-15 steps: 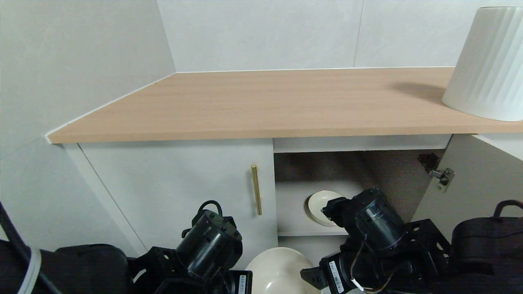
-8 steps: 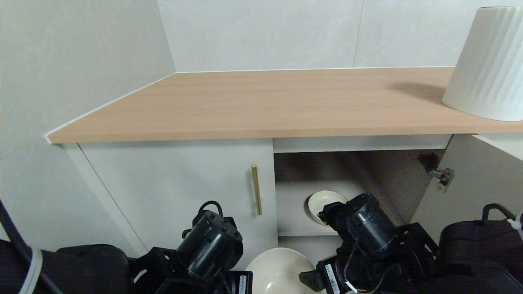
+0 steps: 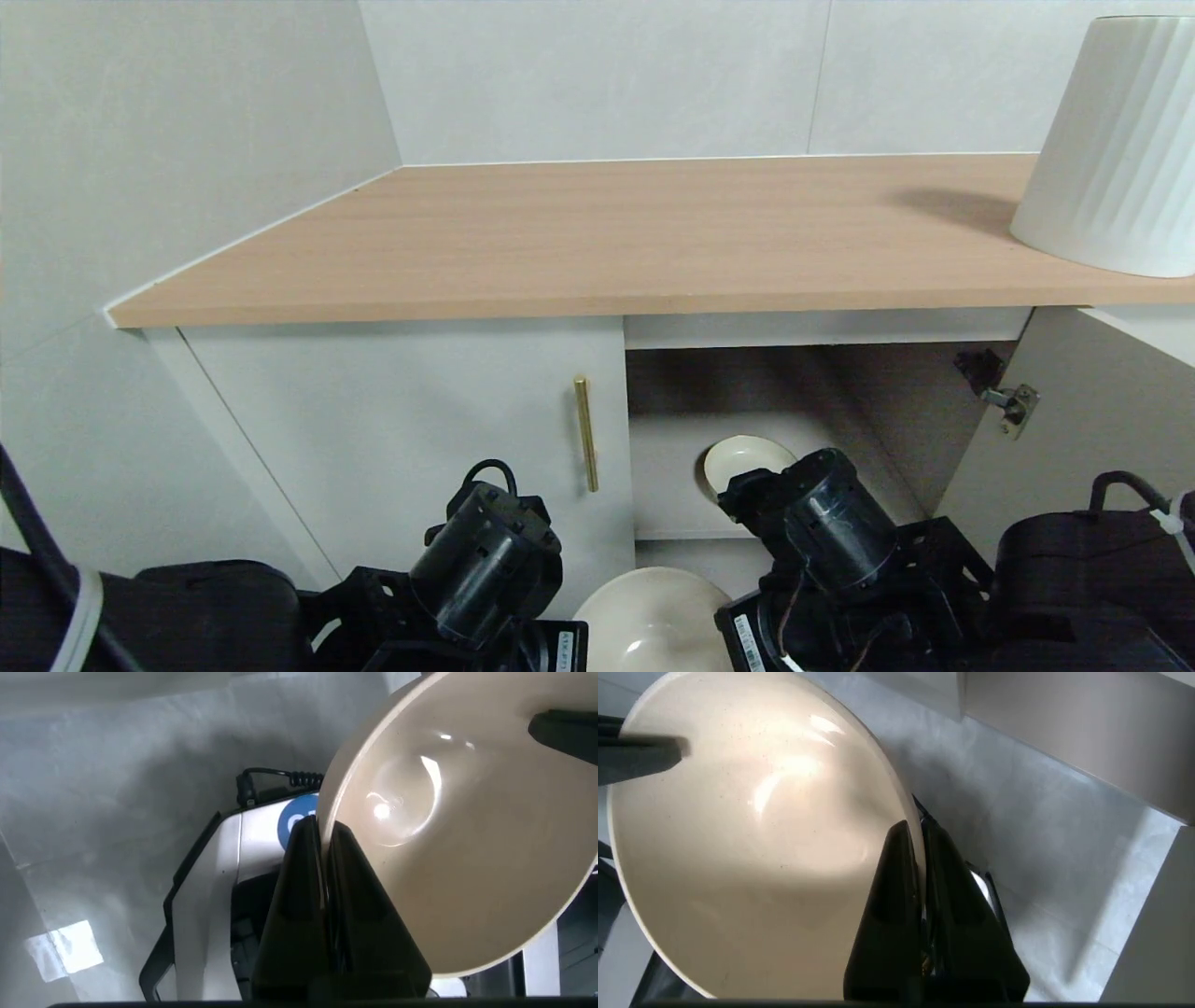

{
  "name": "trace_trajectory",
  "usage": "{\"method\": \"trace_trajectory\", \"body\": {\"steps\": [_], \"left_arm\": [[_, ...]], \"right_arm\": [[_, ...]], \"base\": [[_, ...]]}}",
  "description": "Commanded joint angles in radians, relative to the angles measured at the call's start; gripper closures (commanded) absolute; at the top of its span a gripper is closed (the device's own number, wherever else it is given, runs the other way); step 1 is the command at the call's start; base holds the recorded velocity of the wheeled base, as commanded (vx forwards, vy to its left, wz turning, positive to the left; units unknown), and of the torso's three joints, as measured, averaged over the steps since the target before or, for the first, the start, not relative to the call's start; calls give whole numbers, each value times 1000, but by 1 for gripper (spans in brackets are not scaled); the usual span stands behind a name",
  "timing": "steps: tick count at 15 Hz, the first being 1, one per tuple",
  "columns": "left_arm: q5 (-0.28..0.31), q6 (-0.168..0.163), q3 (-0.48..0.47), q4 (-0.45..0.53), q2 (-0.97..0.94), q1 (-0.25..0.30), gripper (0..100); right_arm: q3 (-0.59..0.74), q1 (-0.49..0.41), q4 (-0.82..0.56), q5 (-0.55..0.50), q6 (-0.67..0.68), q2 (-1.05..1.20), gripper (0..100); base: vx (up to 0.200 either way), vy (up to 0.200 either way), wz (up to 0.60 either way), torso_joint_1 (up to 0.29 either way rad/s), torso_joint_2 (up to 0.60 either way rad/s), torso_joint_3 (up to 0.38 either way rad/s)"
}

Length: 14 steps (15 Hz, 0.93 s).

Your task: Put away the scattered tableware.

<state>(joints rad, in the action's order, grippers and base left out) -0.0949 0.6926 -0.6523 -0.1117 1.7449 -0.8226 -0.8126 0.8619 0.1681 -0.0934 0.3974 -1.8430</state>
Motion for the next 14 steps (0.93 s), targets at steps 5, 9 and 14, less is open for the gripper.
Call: {"method": "trace_trajectory", "body": {"steps": [5,9,14], "left_arm": [[-5,-1,3,7,-5,-1,100],[-17,1,2,7,-5,-9,0],[-17,1,2,7,-8,-9,0]], "right_arm": [[1,-1,-4,-5,0,-5,100],[1,-1,-4,-6,0,-5,100],[1,-14,-4,-16,-5,-25,100]], "base": [[0,0,0,0,0,0],[0,0,0,0,0,0],[0,0,0,0,0,0]]}}
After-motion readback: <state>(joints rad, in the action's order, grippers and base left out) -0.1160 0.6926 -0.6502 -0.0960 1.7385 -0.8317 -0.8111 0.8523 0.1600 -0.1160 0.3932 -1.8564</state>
